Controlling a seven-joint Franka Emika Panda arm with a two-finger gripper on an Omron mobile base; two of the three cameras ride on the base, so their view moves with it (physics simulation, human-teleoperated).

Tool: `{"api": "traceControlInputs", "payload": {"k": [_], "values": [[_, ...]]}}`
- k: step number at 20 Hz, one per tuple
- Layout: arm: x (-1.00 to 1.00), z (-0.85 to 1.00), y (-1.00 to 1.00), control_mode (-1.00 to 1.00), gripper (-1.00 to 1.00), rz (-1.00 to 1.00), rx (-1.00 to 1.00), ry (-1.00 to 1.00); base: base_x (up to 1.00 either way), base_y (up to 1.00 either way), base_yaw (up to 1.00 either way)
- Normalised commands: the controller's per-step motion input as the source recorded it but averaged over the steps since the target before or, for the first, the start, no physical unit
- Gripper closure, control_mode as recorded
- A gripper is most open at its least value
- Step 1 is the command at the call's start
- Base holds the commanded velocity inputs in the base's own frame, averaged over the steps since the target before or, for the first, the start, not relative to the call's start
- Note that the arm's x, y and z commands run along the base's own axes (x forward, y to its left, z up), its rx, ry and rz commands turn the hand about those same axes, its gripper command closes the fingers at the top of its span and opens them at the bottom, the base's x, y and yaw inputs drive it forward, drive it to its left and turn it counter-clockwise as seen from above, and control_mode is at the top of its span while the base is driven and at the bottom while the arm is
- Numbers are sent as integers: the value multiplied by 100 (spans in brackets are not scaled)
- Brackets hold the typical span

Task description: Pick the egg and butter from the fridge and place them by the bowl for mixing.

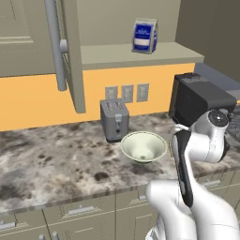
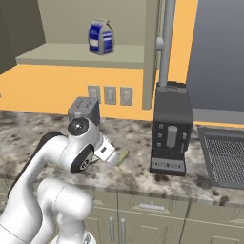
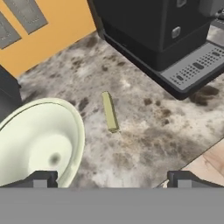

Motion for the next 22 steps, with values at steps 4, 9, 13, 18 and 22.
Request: {"api": "traceControlInputs", "payload": {"k": [4, 9, 13, 18, 22], "values": [[-34, 34, 2, -100, -100, 0, 0, 0, 0, 0, 0], [-4, 3, 0, 100, -100, -1, 0, 0, 0, 0, 0], [0, 0, 0, 100, -100, 0, 0, 0, -23, 0, 0], [0, 0, 0, 100, -100, 0, 0, 0, -65, -5, 30], [0, 0, 0, 100, -100, 0, 0, 0, -40, -6, 83]]}}
